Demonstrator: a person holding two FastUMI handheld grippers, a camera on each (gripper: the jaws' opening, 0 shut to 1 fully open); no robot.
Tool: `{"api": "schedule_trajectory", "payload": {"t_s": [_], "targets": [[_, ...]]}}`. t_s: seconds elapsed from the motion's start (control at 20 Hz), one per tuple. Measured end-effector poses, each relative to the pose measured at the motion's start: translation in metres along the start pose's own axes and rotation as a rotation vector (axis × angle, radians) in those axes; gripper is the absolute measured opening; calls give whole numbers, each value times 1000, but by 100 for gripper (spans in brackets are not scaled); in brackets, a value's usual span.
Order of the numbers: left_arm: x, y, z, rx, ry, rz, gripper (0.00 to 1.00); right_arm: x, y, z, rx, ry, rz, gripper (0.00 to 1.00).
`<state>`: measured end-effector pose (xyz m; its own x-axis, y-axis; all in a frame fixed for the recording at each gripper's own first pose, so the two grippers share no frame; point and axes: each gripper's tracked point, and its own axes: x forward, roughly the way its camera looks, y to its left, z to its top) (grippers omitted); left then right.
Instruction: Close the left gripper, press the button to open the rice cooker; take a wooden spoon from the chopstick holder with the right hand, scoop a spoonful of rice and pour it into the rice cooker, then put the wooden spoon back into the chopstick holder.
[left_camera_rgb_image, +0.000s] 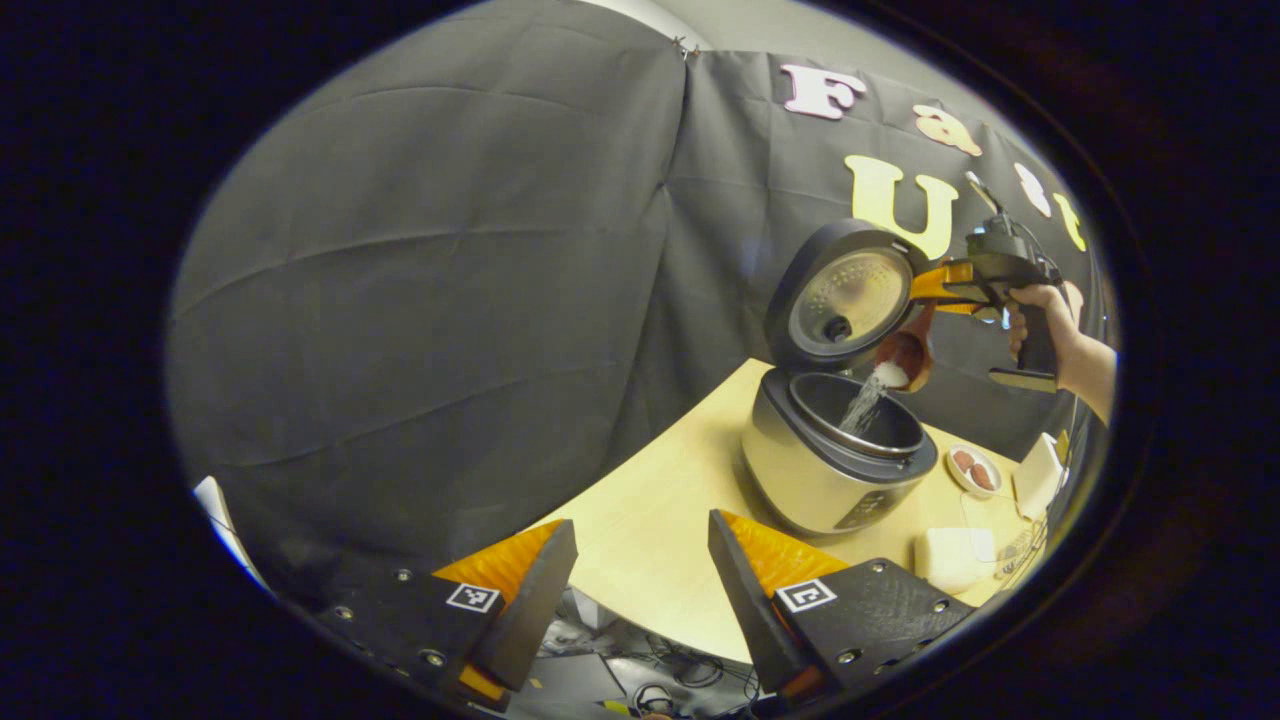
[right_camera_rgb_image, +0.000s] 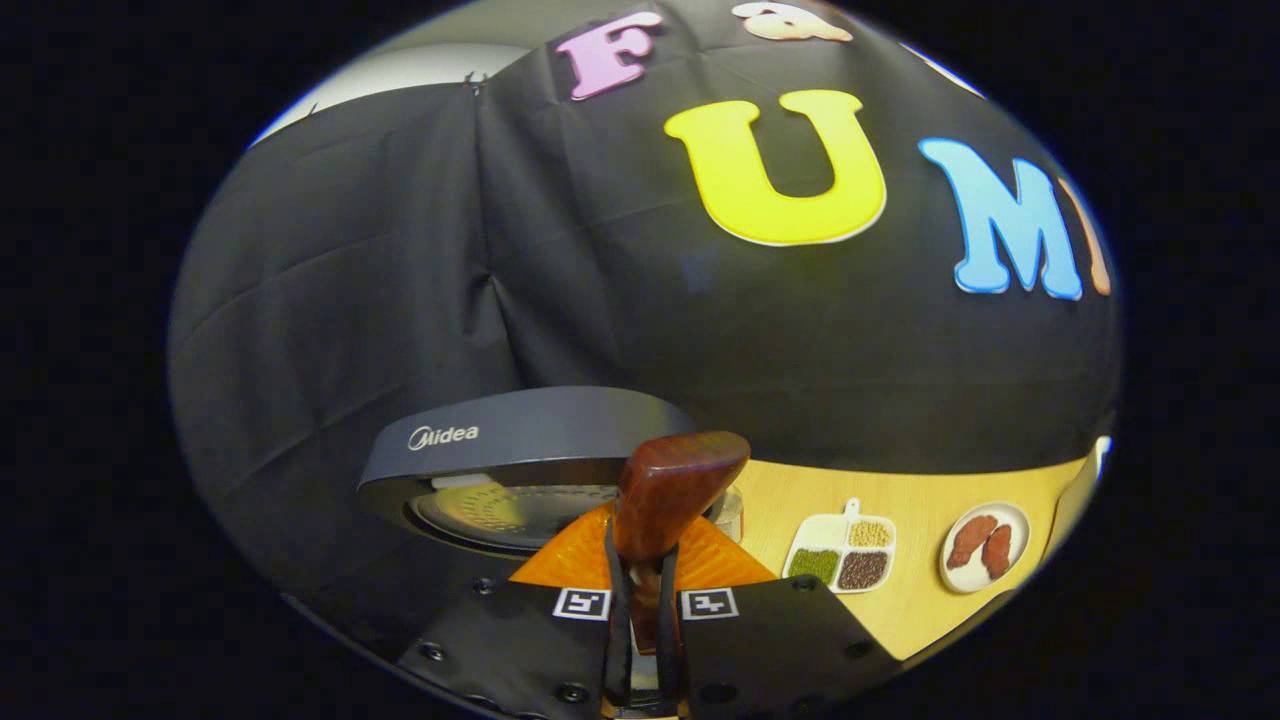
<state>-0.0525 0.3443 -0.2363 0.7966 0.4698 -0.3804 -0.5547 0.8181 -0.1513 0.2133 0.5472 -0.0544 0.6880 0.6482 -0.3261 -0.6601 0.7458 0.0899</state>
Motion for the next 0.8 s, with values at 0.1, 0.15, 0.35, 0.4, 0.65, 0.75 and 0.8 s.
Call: {"api": "schedule_trajectory", "payload": {"t_s": [0.1, 0.15, 0.35, 0.4, 0.65, 0.75, 0.8], "targets": [[-3, 0, -2, -3, 2, 1, 85, 2, 7, -1, -42, -9, 15, 12], [-6, 1, -2, -2, -1, 0, 84, 3, 9, -3, -63, -14, 20, 12], [-11, 3, -2, 21, -3, 9, 84, 8, 15, -3, -128, -23, 10, 7], [-13, 1, 2, 19, -10, 7, 84, 8, 16, 0, -150, -34, 9, 12], [-20, 1, -3, 14, -2, 3, 84, -1, 26, 3, -327, -71, 17, 12], [-23, -4, -6, -13, 20, -8, 84, -1, 33, -1, -426, -87, 30, 11], [-24, -9, -4, -27, 20, -16, 85, -2, 37, -5, -475, -91, 39, 11]]}}
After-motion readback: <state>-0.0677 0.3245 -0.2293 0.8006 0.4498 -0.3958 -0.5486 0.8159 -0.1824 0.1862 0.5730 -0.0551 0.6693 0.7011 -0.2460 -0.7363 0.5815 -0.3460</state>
